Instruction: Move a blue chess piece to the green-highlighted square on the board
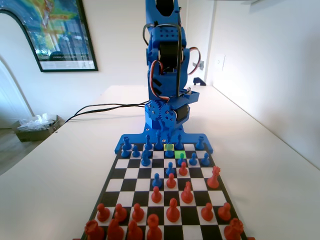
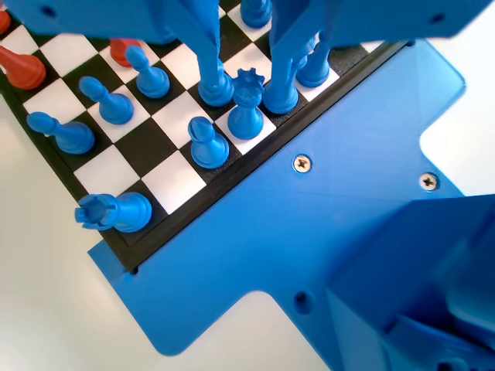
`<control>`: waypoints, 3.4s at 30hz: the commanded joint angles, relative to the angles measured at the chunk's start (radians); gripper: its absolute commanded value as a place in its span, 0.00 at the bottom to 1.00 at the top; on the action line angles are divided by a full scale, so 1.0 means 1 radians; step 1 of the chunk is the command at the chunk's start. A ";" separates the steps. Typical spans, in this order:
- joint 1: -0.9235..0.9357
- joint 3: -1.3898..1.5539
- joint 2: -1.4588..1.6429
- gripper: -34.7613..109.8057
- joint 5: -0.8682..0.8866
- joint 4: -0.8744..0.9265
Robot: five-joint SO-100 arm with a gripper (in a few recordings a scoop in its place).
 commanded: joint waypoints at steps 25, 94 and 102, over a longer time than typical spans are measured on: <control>-0.017 0.043 -0.023 0.31 -0.017 -0.066; -0.141 -0.187 -0.066 0.25 0.052 0.026; -0.152 -0.184 -0.109 0.25 0.051 -0.017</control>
